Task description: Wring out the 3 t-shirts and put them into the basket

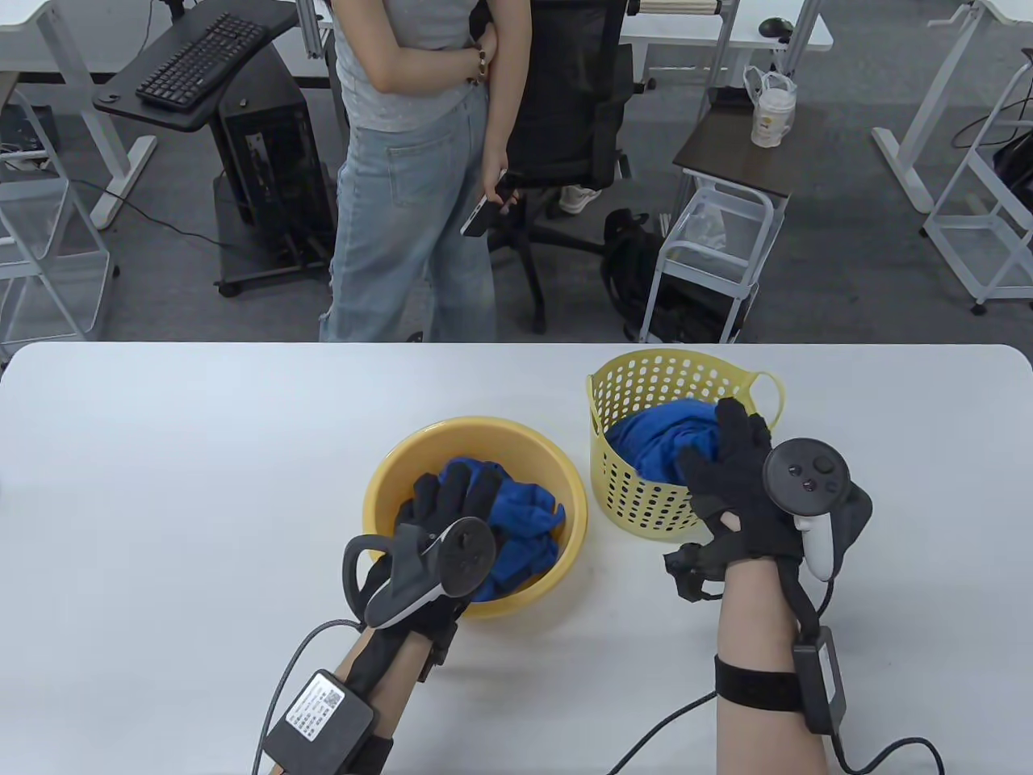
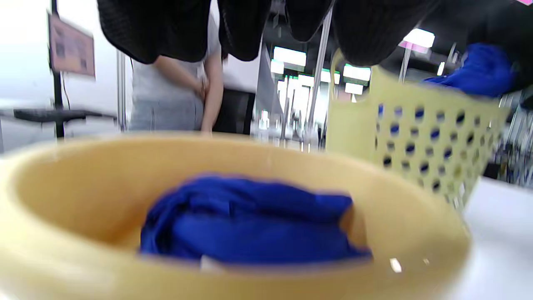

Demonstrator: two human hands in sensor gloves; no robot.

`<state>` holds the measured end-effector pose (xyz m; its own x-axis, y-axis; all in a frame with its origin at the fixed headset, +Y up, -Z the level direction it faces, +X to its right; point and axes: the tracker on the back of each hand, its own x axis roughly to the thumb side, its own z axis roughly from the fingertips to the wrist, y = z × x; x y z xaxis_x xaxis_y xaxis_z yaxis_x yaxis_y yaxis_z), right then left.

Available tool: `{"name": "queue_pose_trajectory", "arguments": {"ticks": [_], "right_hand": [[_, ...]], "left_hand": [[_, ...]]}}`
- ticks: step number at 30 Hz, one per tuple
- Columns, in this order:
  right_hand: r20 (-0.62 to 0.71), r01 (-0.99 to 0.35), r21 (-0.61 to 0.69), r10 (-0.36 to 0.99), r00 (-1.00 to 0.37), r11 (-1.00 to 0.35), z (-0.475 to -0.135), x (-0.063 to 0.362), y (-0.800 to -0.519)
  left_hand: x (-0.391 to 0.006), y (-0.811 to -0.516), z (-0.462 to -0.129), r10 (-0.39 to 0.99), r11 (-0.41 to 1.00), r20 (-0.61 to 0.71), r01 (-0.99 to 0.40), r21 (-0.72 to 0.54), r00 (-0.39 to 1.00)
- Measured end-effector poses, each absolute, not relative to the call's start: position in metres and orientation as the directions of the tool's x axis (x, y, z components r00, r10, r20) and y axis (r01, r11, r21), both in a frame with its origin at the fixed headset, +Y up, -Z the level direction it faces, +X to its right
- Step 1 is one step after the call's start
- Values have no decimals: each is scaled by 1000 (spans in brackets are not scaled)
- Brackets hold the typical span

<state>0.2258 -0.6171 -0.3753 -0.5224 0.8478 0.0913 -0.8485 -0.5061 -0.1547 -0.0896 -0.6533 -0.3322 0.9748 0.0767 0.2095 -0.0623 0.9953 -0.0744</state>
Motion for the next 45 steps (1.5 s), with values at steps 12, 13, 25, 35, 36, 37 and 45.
{"name": "queue_pose_trajectory", "arguments": {"ticks": [12,13,25,35,36,37,45], "right_hand": [[319,-907,-272,859,-400,-321,-339,232,-575],[323,-908,-272,858,-399,-320,-338,233,-574],[355,-939,-209,874,-332,-273,-332,229,-570],[369,-869,330,897,-242,-370,-357,174,-594],[392,-817,384,877,-277,-430,-359,164,-597],[416,-777,404,854,-314,-483,-360,156,-600],[518,-595,356,682,-516,-720,-362,94,-626]], "left_hand": [[-34,-693,-426,-373,792,159,402,-459,914],[-34,-700,-430,-390,768,144,408,-494,909],[-97,-602,-409,8,985,-65,-19,-172,998],[-171,-483,-323,954,257,197,-955,-145,227],[-169,-469,-312,954,226,238,-960,-166,184],[-168,-459,-304,949,217,270,-959,-180,164],[-125,-407,-245,892,163,451,-906,-391,-34]]}}
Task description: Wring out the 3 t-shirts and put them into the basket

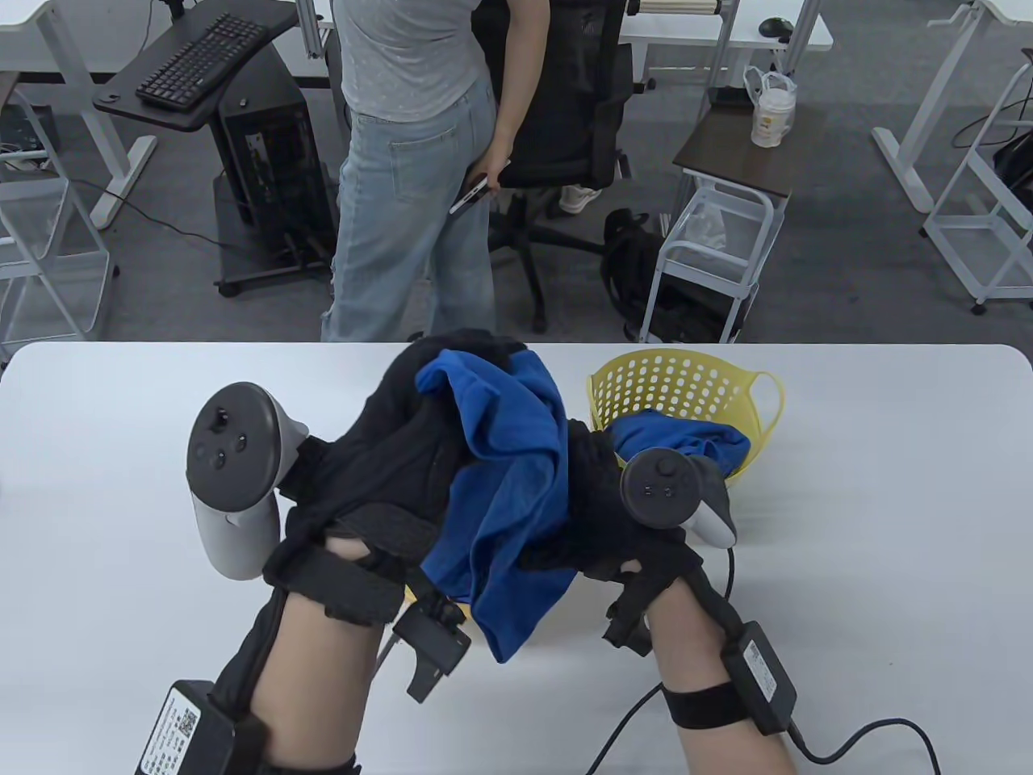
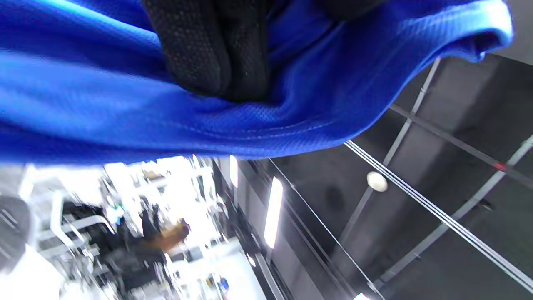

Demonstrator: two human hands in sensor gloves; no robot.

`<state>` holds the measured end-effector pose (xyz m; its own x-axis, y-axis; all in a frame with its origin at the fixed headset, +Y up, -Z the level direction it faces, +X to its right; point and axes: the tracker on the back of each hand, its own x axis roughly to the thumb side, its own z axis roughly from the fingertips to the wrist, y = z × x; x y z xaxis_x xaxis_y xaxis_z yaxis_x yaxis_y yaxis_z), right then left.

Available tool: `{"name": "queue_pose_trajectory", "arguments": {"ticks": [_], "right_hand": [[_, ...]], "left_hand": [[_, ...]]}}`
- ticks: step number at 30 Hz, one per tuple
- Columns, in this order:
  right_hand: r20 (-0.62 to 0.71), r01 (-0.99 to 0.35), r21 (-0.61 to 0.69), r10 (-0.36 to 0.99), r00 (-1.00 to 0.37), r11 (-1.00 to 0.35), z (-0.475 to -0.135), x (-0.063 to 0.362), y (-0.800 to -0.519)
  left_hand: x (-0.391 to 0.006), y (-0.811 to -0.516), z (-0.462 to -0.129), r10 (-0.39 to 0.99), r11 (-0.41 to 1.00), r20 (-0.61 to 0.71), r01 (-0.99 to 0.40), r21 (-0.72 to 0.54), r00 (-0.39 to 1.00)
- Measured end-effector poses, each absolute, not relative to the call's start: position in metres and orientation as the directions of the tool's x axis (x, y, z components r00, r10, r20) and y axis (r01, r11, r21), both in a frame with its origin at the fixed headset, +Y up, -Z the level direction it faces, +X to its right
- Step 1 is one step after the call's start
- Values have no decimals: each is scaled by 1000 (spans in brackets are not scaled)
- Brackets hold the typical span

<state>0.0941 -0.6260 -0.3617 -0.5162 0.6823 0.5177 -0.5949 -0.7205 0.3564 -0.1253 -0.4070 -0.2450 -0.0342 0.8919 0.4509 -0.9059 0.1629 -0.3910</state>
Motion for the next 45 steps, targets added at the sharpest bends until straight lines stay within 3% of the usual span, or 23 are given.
{"name": "queue_pose_trajectory", "arguments": {"ticks": [2,4,6,8,10,12,14,16,18,20,24,27,29,32,33,34,37,38,40,42,43,45], "right_hand": [[544,-602,381,697,-467,-701,-359,78,-631],[523,-571,463,729,-442,-678,-354,64,-635],[510,-618,464,762,-399,-635,-351,52,-639],[474,-690,478,821,-319,-544,-353,52,-641],[396,-732,467,857,-328,-496,-359,64,-641],[242,-824,390,909,-339,-411,-368,89,-641],[14,-973,217,997,-71,-72,-375,125,-645],[-97,-958,187,975,202,217,-378,147,-644],[-149,-917,200,936,320,345,-375,161,-640],[-113,-916,129,923,367,380,-371,170,-635],[-79,-904,98,909,409,415,-363,170,-626],[-63,-902,110,908,414,419,-354,159,-618],[-25,-891,155,903,429,427,-344,145,-611],[-30,-831,273,868,496,484,-328,127,-598],[-39,-799,331,854,519,501,-321,120,-593],[-48,-780,361,846,531,511,-317,117,-591],[-22,-772,403,848,529,492,-304,105,-584],[10,-770,419,845,534,482,-303,103,-583],[50,-755,421,819,572,503,-303,104,-581],[132,-829,333,848,514,450,-305,111,-580],[170,-862,302,867,468,406,-307,113,-580],[233,-943,229,928,292,239,-313,113,-586]], "left_hand": [[-112,-404,-234,888,170,456,-874,-456,-65],[-104,-403,-228,886,164,457,-871,-463,-76],[-106,-398,-226,883,183,466,-869,-460,-61],[-125,-396,-228,871,201,491,-893,-402,-25],[-151,-397,-230,871,140,490,-936,-324,-39],[-186,-403,-233,879,90,476,-972,-217,-25],[-224,-418,-237,912,111,403,-991,-72,73],[-250,-442,-245,933,195,296,-979,60,204],[-265,-471,-256,926,307,192,-944,123,326],[-270,-495,-265,909,371,149,-919,134,389],[-247,-540,-279,846,481,135,-848,222,516],[-200,-566,-290,747,640,179,-766,67,640],[-150,-587,-295,581,813,215,-571,-111,785],[-99,-615,-303,185,964,219,-134,-229,958],[-88,-626,-309,181,963,224,-126,-239,958],[-85,-630,-313,223,958,232,-169,-231,947],[-93,-642,-327,608,787,286,-611,-90,741],[-102,-645,-332,723,666,297,-744,-60,623],[-118,-650,-339,869,453,277,-883,-118,409],[-138,-652,-343,954,208,259,-954,-214,150],[-143,-651,-344,963,145,256,-961,-235,83],[-155,-645,-339,956,-15,272,-941,-337,-113]]}}
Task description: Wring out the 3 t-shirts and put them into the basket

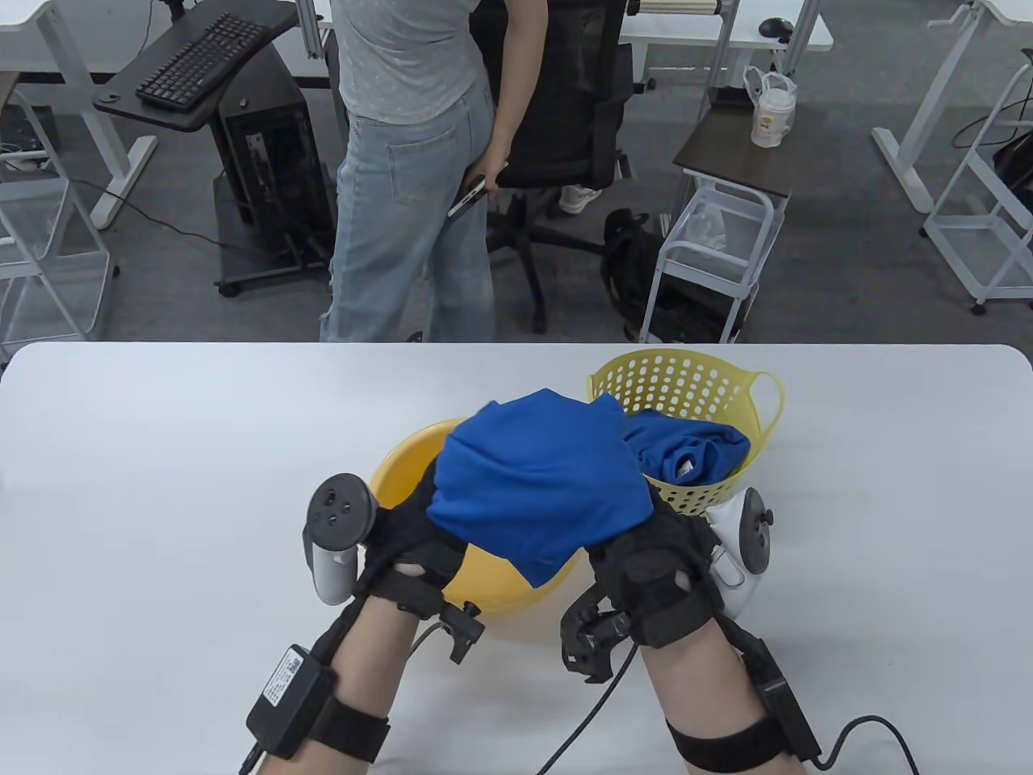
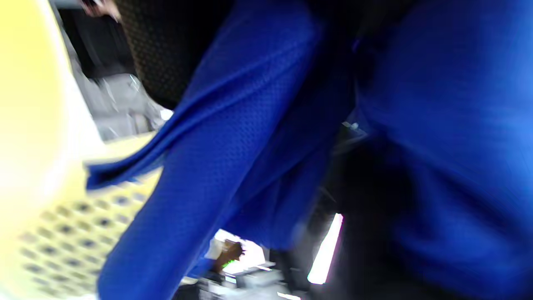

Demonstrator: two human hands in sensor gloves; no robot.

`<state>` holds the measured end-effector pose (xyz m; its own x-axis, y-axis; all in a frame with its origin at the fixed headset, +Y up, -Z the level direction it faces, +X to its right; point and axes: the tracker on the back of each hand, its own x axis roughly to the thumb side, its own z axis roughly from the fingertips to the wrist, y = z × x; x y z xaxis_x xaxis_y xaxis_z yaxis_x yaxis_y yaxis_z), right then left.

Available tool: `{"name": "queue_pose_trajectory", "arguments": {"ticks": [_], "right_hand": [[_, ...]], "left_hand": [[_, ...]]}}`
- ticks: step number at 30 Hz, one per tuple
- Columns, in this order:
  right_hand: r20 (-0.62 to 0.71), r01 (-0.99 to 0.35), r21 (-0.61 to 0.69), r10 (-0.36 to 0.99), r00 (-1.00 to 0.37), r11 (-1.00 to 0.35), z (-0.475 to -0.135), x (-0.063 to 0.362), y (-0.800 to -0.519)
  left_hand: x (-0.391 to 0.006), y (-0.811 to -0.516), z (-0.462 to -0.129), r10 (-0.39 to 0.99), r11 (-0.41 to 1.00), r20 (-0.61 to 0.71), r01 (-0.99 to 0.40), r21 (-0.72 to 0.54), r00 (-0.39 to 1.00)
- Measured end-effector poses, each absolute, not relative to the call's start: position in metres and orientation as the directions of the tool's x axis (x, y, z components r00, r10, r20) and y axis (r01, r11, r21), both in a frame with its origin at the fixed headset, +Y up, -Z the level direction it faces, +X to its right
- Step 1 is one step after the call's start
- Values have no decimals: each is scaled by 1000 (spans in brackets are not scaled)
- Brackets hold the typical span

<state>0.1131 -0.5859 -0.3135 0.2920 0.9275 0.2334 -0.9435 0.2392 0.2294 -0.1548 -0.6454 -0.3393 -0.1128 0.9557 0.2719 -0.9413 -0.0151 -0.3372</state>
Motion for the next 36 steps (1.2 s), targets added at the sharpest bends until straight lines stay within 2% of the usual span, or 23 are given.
{"name": "queue_pose_trajectory", "arguments": {"ticks": [3,5,7,8,10,12,16,19,21,22,24,25,26,29,31,32,33,35,36], "right_hand": [[210,-962,221,956,206,159,-320,101,-599],[137,-936,317,970,203,151,-325,88,-611],[-25,-808,518,949,315,282,-329,70,-626],[-85,-727,572,909,408,380,-330,63,-630],[-111,-666,588,861,496,459,-332,59,-631],[-12,-723,552,871,491,415,-336,65,-630],[86,-819,426,884,460,385,-336,77,-622],[125,-866,339,895,427,366,-334,90,-615],[191,-873,310,875,445,376,-336,102,-608],[252,-877,291,854,455,382,-335,110,-604],[385,-936,162,853,352,313,-334,129,-596],[441,-953,104,846,299,283,-332,137,-592],[514,-971,20,830,216,240,-330,146,-587],[693,-991,-126,719,-57,43,-321,153,-574],[767,-983,-172,618,-171,-59,-313,144,-568],[810,-986,-137,562,-167,-96,-309,133,-565],[832,-989,-94,536,-143,-117,-307,125,-565],[865,-982,52,500,-47,-182,-301,103,-564],[861,-953,157,508,4,-259,-299,90,-565]], "left_hand": [[-160,-636,-330,918,-168,259,-886,-432,-301],[-160,-629,-326,885,-224,247,-826,-518,-395],[-154,-626,-321,858,-252,231,-767,-590,-459],[-150,-627,-320,851,-266,218,-749,-607,-478],[-148,-627,-319,842,-282,202,-728,-625,-500],[-151,-627,-318,848,-284,191,-728,-625,-495],[-158,-620,-315,883,-169,281,-813,-557,-376],[-163,-619,-311,925,-70,304,-888,-454,-228],[-168,-623,-313,952,54,299,-931,-360,-61],[-171,-627,-316,948,173,312,-929,-326,67],[-176,-634,-325,914,345,334,-874,-343,230],[-177,-638,-328,920,357,301,-856,-373,252],[-178,-644,-331,946,312,226,-834,-456,231],[-167,-658,-333,993,-85,-5,-671,-737,-120],[-155,-662,-330,917,-347,-179,-495,-796,-355],[-151,-662,-328,896,-392,-218,-457,-798,-387],[-150,-662,-328,903,-375,-201,-467,-801,-380],[-148,-666,-329,912,-343,-155,-501,-794,-380],[-149,-667,-330,878,-396,-160,-496,-773,-452]]}}
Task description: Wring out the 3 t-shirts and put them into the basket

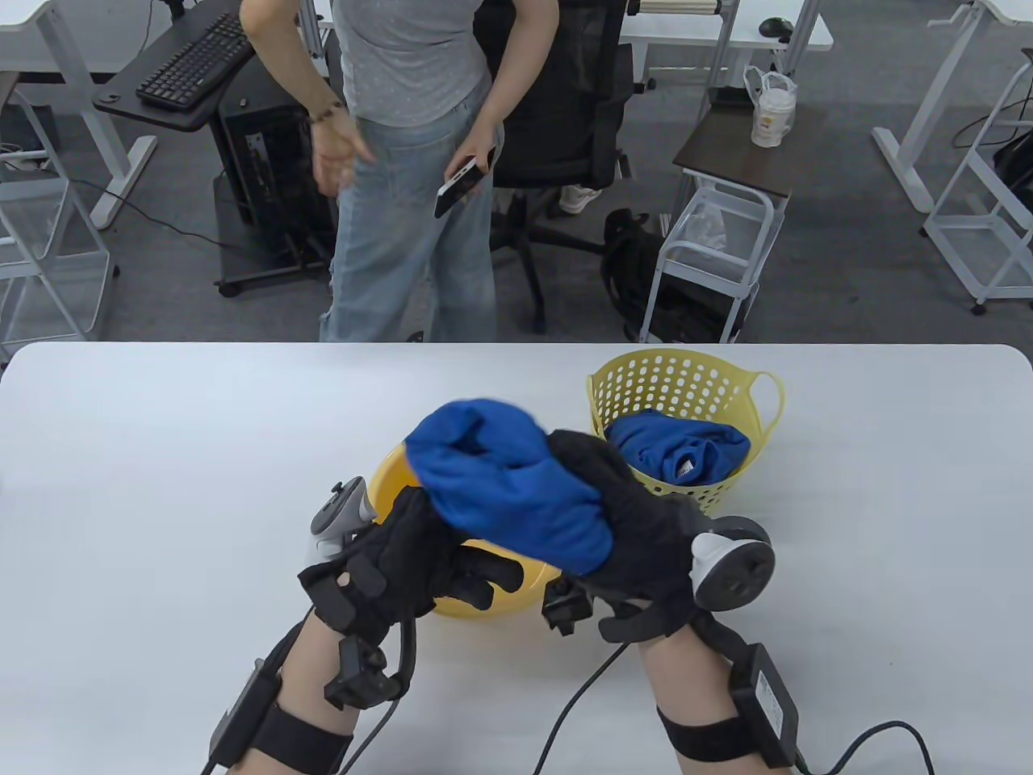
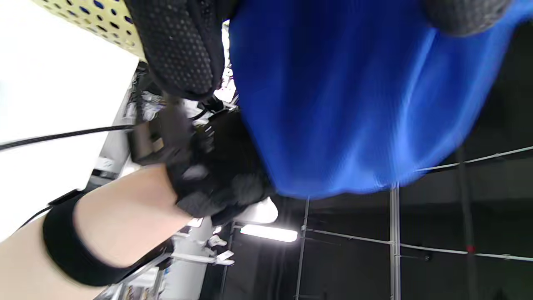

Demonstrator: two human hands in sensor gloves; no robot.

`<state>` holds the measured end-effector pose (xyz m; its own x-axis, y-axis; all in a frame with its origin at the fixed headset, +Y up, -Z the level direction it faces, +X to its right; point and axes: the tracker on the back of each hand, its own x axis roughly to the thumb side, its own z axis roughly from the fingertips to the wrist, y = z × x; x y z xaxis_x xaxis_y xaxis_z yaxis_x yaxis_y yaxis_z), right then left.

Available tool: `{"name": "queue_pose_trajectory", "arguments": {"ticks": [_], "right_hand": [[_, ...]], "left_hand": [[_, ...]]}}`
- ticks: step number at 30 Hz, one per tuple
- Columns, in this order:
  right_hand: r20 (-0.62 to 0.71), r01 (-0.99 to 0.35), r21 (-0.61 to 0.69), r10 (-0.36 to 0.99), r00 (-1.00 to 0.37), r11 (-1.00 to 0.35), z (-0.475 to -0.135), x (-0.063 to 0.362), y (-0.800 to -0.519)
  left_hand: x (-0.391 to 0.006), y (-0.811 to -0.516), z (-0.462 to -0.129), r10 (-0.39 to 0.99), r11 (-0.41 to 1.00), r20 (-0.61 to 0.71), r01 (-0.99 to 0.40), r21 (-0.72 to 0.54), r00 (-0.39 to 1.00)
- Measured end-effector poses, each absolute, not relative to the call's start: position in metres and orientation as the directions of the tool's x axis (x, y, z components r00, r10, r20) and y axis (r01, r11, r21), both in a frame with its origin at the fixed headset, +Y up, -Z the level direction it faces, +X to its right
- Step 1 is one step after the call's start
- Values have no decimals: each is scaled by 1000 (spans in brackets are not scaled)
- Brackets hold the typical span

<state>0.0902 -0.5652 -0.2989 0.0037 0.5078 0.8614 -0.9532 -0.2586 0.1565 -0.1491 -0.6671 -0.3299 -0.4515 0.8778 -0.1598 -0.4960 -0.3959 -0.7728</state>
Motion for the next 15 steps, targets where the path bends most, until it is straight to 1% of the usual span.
{"name": "queue_pose_trajectory", "arguments": {"ticks": [1,2,3,4,5,7,8,10,11,12,14,15], "right_hand": [[855,-909,242,518,34,-340,-297,80,-567],[852,-876,275,523,32,-395,-295,74,-569],[863,-862,264,505,10,-433,-294,70,-571],[889,-848,211,456,-40,-487,-293,67,-572],[899,-833,185,433,-71,-521,-294,66,-573],[892,-811,197,445,-86,-551,-295,67,-574],[887,-812,214,456,-72,-543,-296,68,-574],[872,-822,255,489,-33,-509,-297,71,-574],[865,-844,252,502,-22,-473,-298,74,-574],[861,-888,229,509,-6,-399,-301,79,-575],[800,-947,233,597,58,-221,-311,87,-580],[713,-962,263,688,138,-79,-321,93,-587]], "left_hand": [[-151,-668,-332,843,-438,-156,-488,-755,-515],[-154,-669,-333,813,-472,-151,-483,-738,-563],[-158,-669,-334,805,-481,-150,-485,-730,-574],[-163,-669,-335,809,-467,-132,-490,-736,-573],[-167,-668,-336,806,-458,-116,-487,-744,-581],[-173,-664,-336,794,-459,-97,-487,-743,-601],[-176,-661,-336,811,-433,-80,-501,-749,-580],[-181,-655,-336,850,-360,-23,-547,-755,-527],[-183,-652,-336,876,-322,10,-600,-733,-482],[-184,-649,-335,888,-299,37,-638,-709,-458],[-183,-643,-332,869,-307,100,-685,-661,-485],[-181,-638,-329,853,-323,121,-697,-640,-507]]}}
